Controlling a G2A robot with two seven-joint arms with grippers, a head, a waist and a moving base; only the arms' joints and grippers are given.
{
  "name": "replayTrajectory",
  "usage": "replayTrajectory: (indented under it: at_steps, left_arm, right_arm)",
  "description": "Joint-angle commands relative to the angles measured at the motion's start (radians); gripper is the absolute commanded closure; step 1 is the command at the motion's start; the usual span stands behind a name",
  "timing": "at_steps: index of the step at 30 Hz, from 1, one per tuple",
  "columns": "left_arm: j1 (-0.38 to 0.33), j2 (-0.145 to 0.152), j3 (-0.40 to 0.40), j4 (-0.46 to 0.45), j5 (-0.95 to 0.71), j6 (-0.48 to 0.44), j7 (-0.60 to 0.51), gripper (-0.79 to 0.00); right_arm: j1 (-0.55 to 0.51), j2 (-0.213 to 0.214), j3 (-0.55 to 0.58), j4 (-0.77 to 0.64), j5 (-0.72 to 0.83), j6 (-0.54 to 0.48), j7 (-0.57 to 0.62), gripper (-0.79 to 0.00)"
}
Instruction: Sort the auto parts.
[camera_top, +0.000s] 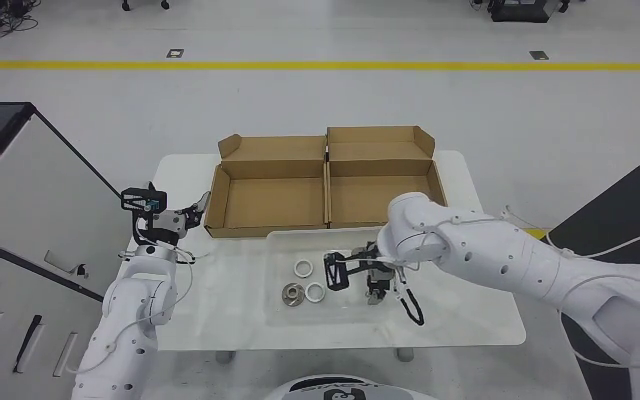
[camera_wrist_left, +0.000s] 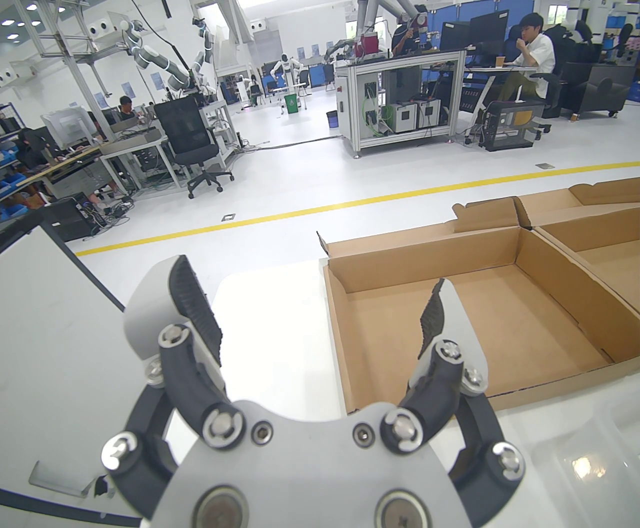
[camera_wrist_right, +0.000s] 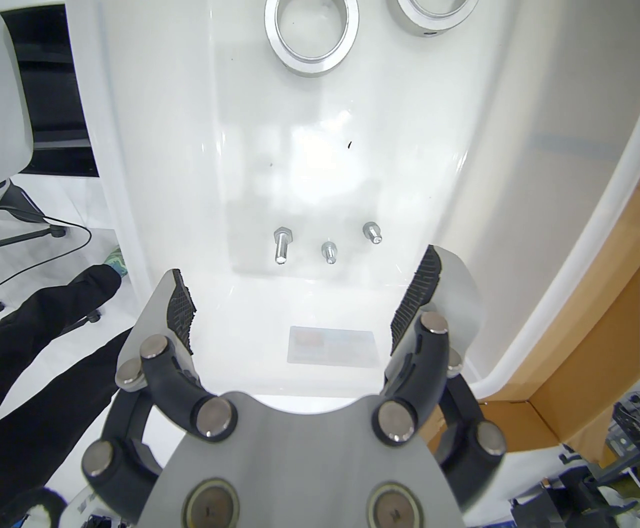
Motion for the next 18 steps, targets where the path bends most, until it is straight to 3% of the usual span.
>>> replayTrajectory:
  at_steps: [1,2,7,9,11,18]
  left_arm:
    - [0.000,0.000,0.000,0.000,0.000,0.000,0.000,-0.785]
    - [0.000,0.000,0.000,0.000,0.000,0.000,0.000,-0.785]
    - [0.000,0.000,0.000,0.000,0.000,0.000,0.000,-0.785]
    - [0.000,0.000,0.000,0.000,0.000,0.000,0.000,-0.785]
    - [0.000,0.000,0.000,0.000,0.000,0.000,0.000,-0.785]
    - [0.000,0.000,0.000,0.000,0.000,0.000,0.000,-0.785]
  right_arm:
    - [-0.002,-0.004,0.000,0.000,0.006,0.003,0.003,-0.643]
    - [-0.005,-0.006,0.000,0.000,0.007,0.006,0.006,-0.603]
    - [-0.020,-0.020,0.000,0.013,0.014,0.010,0.010,-0.576]
    - [-0.023,-0.027,0.000,0.024,0.019,0.004,0.004,-0.453]
    - [-0.031,-0.034,0.000,0.035,0.019,0.011,0.011,-0.403]
    - [-0.046,-0.057,0.000,0.062,0.013,0.043,0.043,-0.363]
